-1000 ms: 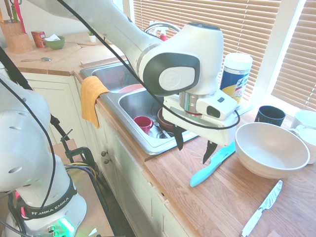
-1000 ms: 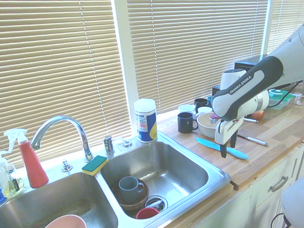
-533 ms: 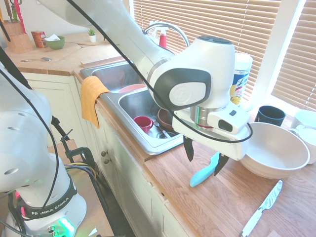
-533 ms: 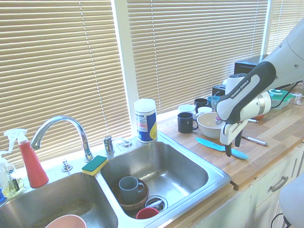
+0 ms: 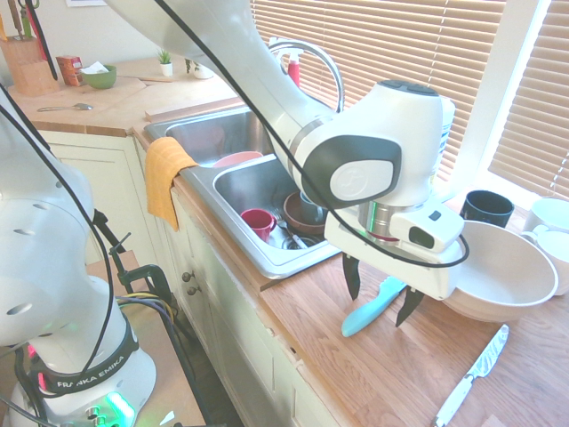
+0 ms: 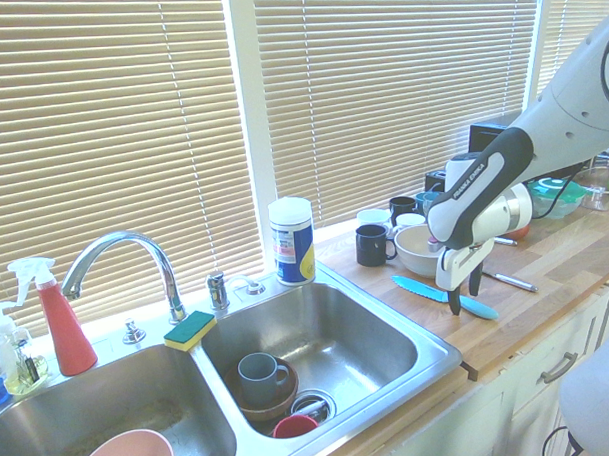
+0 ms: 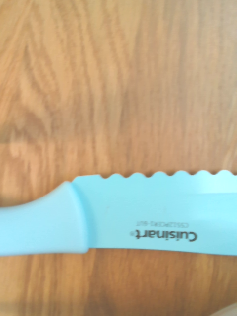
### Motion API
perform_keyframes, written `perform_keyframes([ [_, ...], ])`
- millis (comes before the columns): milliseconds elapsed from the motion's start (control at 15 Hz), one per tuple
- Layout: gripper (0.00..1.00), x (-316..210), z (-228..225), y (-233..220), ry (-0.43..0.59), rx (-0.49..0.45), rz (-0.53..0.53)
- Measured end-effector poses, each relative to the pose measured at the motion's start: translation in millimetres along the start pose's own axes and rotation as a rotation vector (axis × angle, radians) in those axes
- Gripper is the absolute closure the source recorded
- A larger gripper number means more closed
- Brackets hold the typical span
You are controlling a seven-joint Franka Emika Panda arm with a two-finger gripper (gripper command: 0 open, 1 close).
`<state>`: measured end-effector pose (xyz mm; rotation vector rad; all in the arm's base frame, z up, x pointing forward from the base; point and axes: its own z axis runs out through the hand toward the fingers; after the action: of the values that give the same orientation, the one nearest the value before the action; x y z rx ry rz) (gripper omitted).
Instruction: Put the knife into the sink
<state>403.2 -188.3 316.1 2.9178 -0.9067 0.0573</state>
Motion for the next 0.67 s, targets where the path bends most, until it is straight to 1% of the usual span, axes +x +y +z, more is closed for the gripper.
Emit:
perform_keyframes([
  [67, 0.0, 2.1, 0.6, -1.9, -0.005, 0.0, 0.0],
  [133, 1.0, 4.4, 1.1, -4.1, -0.007, 0.0, -0.002],
  [667, 1.0, 11.8, 1.8, -9.0, -0.02, 0.011, 0.003],
])
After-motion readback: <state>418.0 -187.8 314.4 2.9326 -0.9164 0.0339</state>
